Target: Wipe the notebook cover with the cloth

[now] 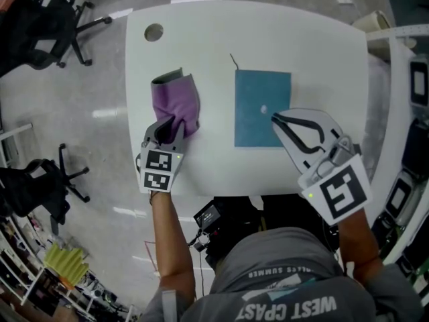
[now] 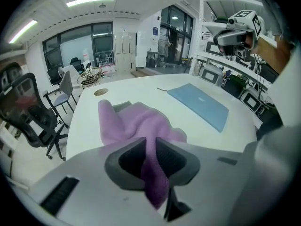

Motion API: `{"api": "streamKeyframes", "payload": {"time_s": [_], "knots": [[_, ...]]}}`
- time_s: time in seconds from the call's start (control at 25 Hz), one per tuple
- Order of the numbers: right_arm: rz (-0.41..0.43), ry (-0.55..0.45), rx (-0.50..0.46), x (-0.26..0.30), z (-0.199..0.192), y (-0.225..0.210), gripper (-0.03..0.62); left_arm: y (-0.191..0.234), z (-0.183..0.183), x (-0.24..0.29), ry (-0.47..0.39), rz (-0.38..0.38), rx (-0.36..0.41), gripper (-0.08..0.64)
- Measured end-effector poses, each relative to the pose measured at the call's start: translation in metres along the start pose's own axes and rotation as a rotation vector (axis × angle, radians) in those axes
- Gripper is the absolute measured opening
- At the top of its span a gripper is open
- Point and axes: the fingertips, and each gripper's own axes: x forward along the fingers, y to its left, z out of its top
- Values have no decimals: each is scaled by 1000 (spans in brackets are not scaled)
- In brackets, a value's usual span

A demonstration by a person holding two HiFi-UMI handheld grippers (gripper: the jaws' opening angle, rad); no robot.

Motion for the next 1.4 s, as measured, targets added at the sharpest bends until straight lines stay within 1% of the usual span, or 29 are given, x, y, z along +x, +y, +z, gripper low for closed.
{"api": "streamKeyframes", "payload": {"time_s": [0.04, 0.12, 0.24, 0.32, 0.56, 0.72, 0.88, 1.04, 1.16, 1.24, 1.4], "knots": [[-1, -1, 2, 0, 0, 0, 32, 0, 1, 0, 8, 9, 5, 60], [-4, -3, 3, -1, -1, 0, 32, 1, 6, -2, 10, 31, 17, 49], [-15, -4, 11, -5, -5, -3, 32, 1, 27, -8, -33, 65, 38, 44], [-25, 2, 22, -9, -9, -6, 32, -1, 43, -8, -62, 70, 48, 44], [-64, 10, 48, -25, -19, -18, 32, -19, 83, 19, -92, 27, 83, 44], [-100, 24, 89, -43, -39, -28, 32, -37, 105, 47, -91, 3, 114, 44], [-133, 45, 134, -61, -66, -38, 32, -64, 132, 71, -89, -32, 171, 44], [-160, 47, 168, -79, -84, -46, 32, -99, 152, 94, -87, -81, 246, 44], [-185, 44, 191, -94, -97, -54, 32, -135, 166, 112, -67, -126, 310, 46], [-201, 46, 205, -103, -107, -58, 32, -163, 177, 122, -69, -161, 346, 46], [-226, 56, 231, -119, -124, -61, 32, -206, 195, 134, -96, -218, 363, 46]]}}
